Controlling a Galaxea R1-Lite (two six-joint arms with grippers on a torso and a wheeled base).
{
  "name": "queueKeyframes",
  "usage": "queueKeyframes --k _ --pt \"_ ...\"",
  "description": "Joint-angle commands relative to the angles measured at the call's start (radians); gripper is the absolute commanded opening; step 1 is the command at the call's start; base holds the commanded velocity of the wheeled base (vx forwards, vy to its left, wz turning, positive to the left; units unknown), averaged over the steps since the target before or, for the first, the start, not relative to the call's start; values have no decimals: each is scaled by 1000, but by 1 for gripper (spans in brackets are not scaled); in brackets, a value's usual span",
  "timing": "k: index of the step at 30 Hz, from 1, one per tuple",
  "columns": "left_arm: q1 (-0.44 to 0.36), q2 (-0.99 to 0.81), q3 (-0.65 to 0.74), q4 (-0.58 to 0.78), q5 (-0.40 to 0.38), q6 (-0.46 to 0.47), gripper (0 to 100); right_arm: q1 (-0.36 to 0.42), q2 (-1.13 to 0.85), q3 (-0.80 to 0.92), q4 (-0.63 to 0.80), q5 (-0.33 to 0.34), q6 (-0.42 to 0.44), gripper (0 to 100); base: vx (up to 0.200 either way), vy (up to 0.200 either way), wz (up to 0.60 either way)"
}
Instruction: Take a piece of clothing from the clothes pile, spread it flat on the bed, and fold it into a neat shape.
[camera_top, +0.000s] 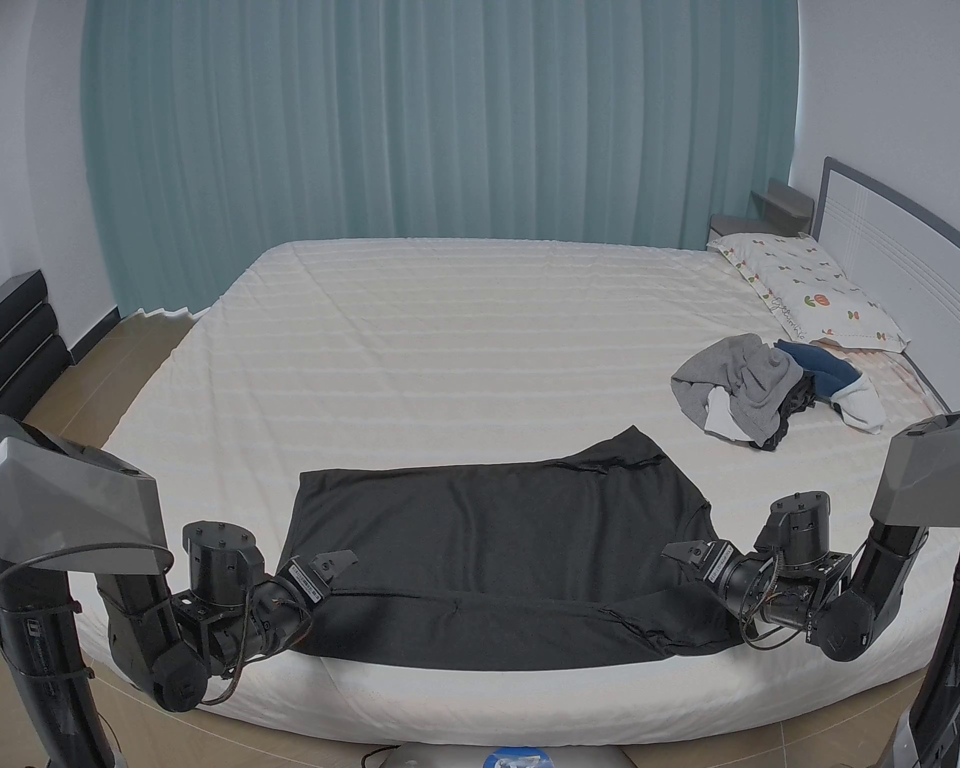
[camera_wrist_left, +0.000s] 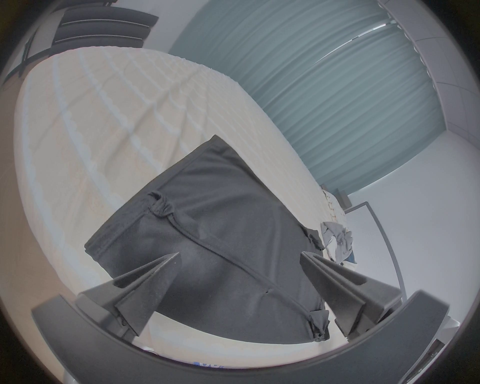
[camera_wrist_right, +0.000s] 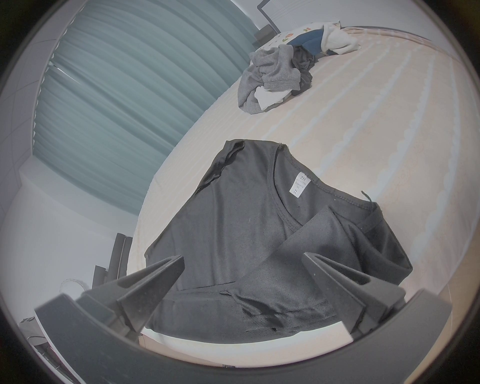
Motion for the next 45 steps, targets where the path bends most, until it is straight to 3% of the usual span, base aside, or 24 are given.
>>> queueKeyframes --k 1,13,30,39,45 --pt "-12 114 -48 8 7 15 100 2 4 0 0 1 0 100 0 0 0" --pt "77 161 -203 56 80 38 100 -1 25 0 -3 1 2 100 0 0 0" --pt "235 155 -264 56 83 3 100 5 30 -2 -3 -2 5 100 0 0 0" --pt "263 17 -159 57 65 5 100 0 24 27 -69 -8 -1 100 0 0 0" --pt "256 20 -148 57 48 -2 100 -5 21 33 -72 -10 -1 100 0 0 0"
